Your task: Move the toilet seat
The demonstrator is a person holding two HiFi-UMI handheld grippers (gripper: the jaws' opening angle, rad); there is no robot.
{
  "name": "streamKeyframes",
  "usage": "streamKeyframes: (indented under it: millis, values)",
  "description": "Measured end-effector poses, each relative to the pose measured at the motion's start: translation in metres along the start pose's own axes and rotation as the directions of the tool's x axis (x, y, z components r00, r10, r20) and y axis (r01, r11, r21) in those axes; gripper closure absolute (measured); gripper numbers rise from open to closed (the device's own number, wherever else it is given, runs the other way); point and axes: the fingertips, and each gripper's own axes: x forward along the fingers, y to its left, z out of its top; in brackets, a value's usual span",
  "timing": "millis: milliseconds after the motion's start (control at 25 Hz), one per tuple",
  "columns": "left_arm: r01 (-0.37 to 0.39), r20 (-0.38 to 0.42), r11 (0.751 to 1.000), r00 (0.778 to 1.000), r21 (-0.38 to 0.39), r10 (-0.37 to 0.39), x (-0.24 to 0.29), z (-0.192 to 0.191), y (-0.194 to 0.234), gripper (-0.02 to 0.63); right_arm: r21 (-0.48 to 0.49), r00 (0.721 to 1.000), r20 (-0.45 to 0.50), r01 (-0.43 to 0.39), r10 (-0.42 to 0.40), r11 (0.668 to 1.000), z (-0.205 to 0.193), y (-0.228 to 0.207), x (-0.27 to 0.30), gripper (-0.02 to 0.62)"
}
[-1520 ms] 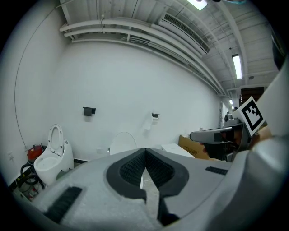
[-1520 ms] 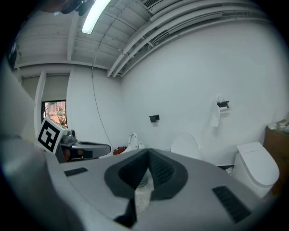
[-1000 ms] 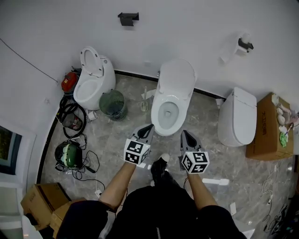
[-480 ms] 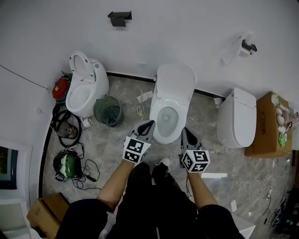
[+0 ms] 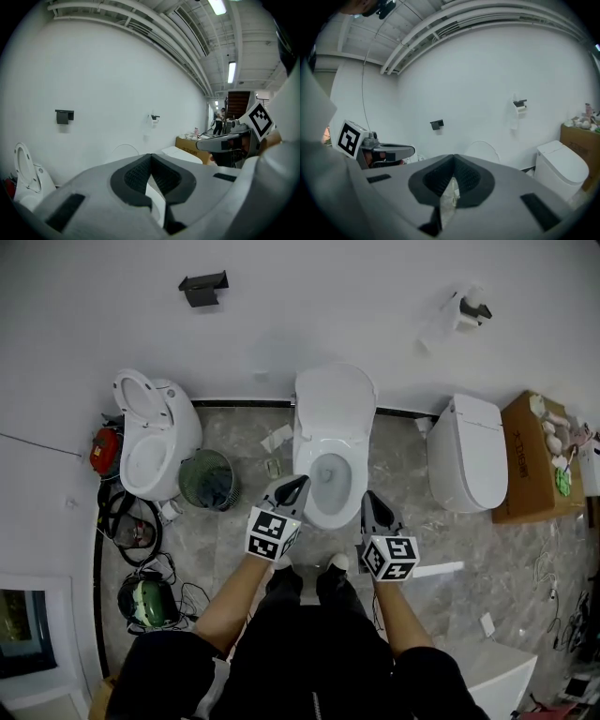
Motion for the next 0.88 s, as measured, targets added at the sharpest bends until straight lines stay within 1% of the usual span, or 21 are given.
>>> streamKeyframes:
  millis: [160, 320, 440, 600, 760, 880]
  values:
    - [0.020, -0.018, 1.000, 1.000, -0.013, -0.020, 0.014, -0.005, -0.002, 0.600, 0.008, 1.000, -0.022, 0.019, -0.018, 1.000, -0.005, -0.015, 0.004, 0.600]
    - [0.019, -0.045, 0.999, 0.999, -0.051, -0.022, 0.031, -0.024, 0.005, 0.600, 0.009, 0.998, -0.055, 0.020, -0.020, 1.000, -0.018, -0.028, 0.018, 0.599]
    - [0.007, -0.082, 0.997, 0.997, -0.077, -0.013, 0.040, -0.048, 0.013, 0.600, 0.029, 0.996, -0.092, 0.008, -0.005, 1.000, -0.040, -0.031, 0.028, 0.597]
    - [0.001, -0.131, 0.993, 0.991, -0.116, -0.016, 0.069, -0.083, 0.016, 0.600, 0.034, 0.990, -0.139, 0.008, -0.003, 0.999, -0.065, -0.053, 0.047, 0.595]
    - [-0.036, -0.205, 0.986, 0.979, -0.163, 0.002, 0.076, -0.134, 0.027, 0.599, 0.071, 0.978, -0.208, -0.001, 0.016, 0.997, -0.114, -0.056, 0.062, 0.594]
    - [-0.054, -0.254, 0.976, 0.967, -0.213, -0.001, 0.080, -0.171, 0.030, 0.598, 0.105, 0.967, -0.253, 0.010, 0.017, 0.994, -0.150, -0.061, 0.069, 0.592]
